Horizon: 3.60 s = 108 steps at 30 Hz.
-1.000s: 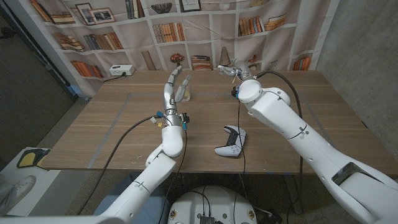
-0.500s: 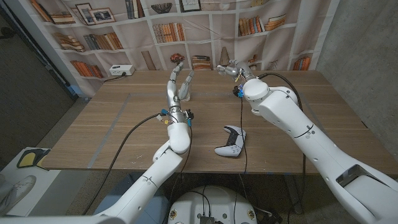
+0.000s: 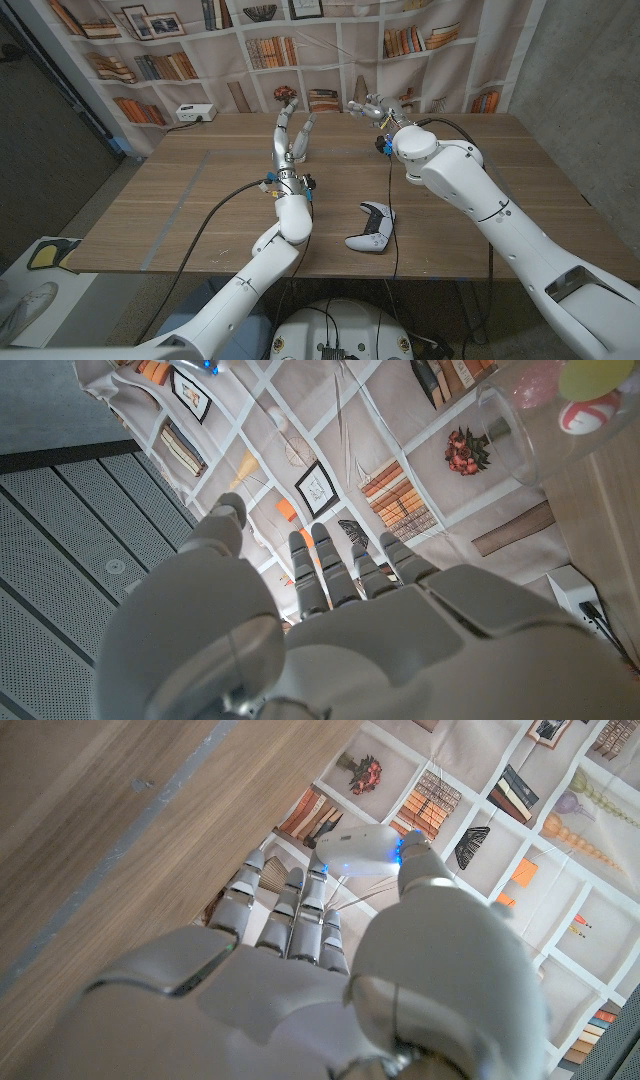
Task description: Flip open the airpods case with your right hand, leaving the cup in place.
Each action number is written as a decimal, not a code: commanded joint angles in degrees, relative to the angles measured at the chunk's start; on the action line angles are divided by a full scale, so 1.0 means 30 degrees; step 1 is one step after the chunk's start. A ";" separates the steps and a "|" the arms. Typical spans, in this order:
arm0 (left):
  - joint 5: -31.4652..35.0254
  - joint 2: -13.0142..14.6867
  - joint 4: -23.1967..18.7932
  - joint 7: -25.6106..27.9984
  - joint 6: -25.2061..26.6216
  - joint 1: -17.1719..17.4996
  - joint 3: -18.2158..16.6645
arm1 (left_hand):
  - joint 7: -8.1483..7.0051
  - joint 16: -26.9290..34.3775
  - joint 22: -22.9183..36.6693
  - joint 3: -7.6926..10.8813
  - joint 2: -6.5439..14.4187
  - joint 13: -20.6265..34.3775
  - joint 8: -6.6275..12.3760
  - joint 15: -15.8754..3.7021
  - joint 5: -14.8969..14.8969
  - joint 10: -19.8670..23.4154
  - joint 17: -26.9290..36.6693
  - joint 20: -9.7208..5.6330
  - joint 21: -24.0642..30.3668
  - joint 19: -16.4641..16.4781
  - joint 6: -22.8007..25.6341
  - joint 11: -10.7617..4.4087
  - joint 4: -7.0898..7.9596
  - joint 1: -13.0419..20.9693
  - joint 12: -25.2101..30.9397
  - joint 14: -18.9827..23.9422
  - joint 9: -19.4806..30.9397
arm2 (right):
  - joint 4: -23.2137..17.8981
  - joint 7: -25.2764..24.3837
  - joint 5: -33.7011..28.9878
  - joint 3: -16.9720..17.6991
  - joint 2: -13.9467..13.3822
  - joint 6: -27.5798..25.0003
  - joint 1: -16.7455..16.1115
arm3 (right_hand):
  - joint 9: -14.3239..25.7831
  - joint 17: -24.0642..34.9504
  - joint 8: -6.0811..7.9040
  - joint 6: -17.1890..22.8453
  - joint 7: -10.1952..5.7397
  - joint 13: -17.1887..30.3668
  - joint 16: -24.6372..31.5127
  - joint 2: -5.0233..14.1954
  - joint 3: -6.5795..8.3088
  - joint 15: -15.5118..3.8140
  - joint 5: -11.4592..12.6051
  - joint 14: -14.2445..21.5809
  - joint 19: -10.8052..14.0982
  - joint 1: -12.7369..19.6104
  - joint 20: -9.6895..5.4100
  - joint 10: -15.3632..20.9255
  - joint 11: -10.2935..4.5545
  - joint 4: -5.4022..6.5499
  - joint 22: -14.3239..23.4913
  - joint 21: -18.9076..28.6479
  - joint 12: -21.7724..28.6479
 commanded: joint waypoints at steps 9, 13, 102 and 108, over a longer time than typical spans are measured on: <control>0.0777 -0.0822 0.2456 0.0733 -0.1148 -0.1969 0.1211 | 0.0150 -0.0182 -0.0009 -0.0331 -0.0163 0.0133 -0.0282 -0.0035 0.0159 -0.0402 0.0053 -0.0253 -0.0015 0.0165 -0.0510 0.0042 -0.0050 0.0396 -0.0197 -0.0478 0.0080 | 0.0240 -0.0638 0.0425 -0.0568 0.0131 0.0903 0.0383 | 0.0054 0.0064 -0.0001 0.0207 0.0054 0.1094 0.0000 0.0739 0.0280 0.0011 0.0106 -0.0004 0.0415 0.0641 -0.0025 0.1685 -0.1596 0.0426 0.0052 0.0073 0.0096; 0.0882 -0.1189 0.3122 0.0958 -0.1382 -0.2474 0.1457 | 0.0102 -0.0194 -0.0016 -0.0488 -0.0327 0.0158 -0.0272 -0.0002 0.0252 -0.0470 0.0051 -0.0169 -0.0067 0.0069 -0.0505 -0.0151 -0.0050 0.0479 -0.0209 -0.0617 0.0085 | 0.0247 -0.0723 0.0470 -0.0579 0.0206 0.1018 0.0365 | 0.0054 0.0066 -0.0008 0.0221 0.0058 0.1109 -0.0002 0.0736 0.0268 -0.0015 0.0108 -0.0006 0.0499 0.0644 -0.0037 0.1678 -0.1593 0.0435 0.0057 0.0096 0.0091; 0.2195 -0.2399 0.8845 0.3335 -0.2055 -0.5500 0.4263 | 0.0050 0.0009 0.0150 -0.1628 0.0948 0.0814 -0.0307 0.0554 0.0393 -0.2053 0.0295 0.1093 -0.0057 -0.1260 -0.1847 -0.0251 0.0367 0.2441 -0.0464 -0.1441 0.0445 | 0.0146 -0.1373 0.2384 0.0370 -0.0242 0.2164 -0.0423 | 0.0068 0.0133 -0.0120 0.0590 0.0036 0.1448 0.0022 0.0723 -0.0033 -0.0220 0.0125 0.0049 0.0545 0.0569 0.0073 0.2052 -0.2467 0.0580 0.0050 -0.0092 0.0159; 0.2130 -0.2436 0.9017 0.3420 -0.2114 -0.5585 0.4355 | -0.0387 0.0211 0.0176 -0.1784 0.1318 0.0868 0.0460 0.0492 0.0380 -0.0679 0.0286 0.1176 0.0085 -0.1218 -0.0069 -0.0786 0.0268 0.2799 0.0086 -0.1263 0.0376 | 0.0205 -0.1344 0.2392 0.0348 -0.0274 0.2252 -0.0411 | 0.0068 0.0137 -0.0131 0.0590 0.0027 0.1461 0.0021 0.0729 -0.0049 -0.0191 0.0124 0.0040 0.0516 0.0556 0.0072 0.2056 -0.2459 0.0590 0.0050 -0.0100 0.0152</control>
